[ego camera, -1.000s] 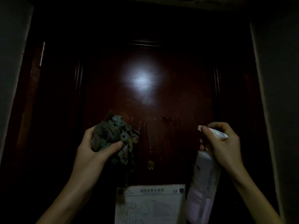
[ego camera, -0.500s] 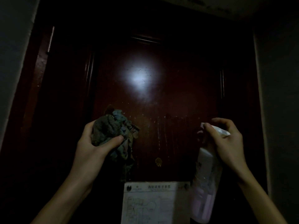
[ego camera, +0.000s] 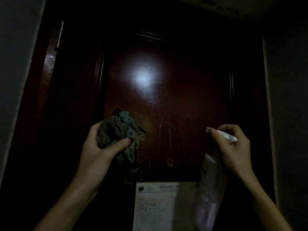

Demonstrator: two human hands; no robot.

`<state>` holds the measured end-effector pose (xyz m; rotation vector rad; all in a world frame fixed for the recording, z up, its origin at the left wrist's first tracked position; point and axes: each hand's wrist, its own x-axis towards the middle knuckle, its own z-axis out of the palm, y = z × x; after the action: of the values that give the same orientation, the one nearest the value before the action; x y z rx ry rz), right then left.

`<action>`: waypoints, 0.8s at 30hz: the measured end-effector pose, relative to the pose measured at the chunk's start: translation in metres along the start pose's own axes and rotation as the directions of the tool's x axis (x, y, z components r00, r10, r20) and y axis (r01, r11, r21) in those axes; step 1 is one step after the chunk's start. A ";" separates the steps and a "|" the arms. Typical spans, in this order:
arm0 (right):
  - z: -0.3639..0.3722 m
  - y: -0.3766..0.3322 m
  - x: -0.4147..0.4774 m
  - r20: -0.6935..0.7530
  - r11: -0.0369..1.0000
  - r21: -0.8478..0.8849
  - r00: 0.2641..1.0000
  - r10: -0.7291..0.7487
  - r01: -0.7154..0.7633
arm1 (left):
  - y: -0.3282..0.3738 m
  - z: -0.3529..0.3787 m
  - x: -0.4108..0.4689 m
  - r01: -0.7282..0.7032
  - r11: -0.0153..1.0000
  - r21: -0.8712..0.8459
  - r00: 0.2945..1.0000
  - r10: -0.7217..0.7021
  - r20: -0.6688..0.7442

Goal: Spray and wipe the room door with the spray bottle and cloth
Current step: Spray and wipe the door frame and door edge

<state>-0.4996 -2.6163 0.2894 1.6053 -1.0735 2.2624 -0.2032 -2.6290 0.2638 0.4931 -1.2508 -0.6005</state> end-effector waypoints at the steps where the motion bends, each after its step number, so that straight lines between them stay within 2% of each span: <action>1: 0.001 -0.001 -0.002 0.005 1.000 -0.003 1.000 0.005 -0.005 | 0.000 -0.001 0.000 0.000 1.000 -0.001 1.000 0.000 0.002; 9: 0.014 -0.004 -0.012 0.103 1.000 0.009 0.994 0.020 -0.021 | -0.004 -0.012 0.000 0.010 1.000 0.005 1.000 -0.010 -0.004; 24: 0.016 0.002 -0.027 0.088 0.998 -0.023 0.994 0.059 -0.057 | -0.009 -0.017 -0.005 0.022 1.000 0.022 0.999 -0.021 -0.027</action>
<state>-0.4773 -2.6206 0.2678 1.7022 -1.1751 2.2274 -0.1888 -2.6322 0.2498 0.5320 -1.2293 -0.5973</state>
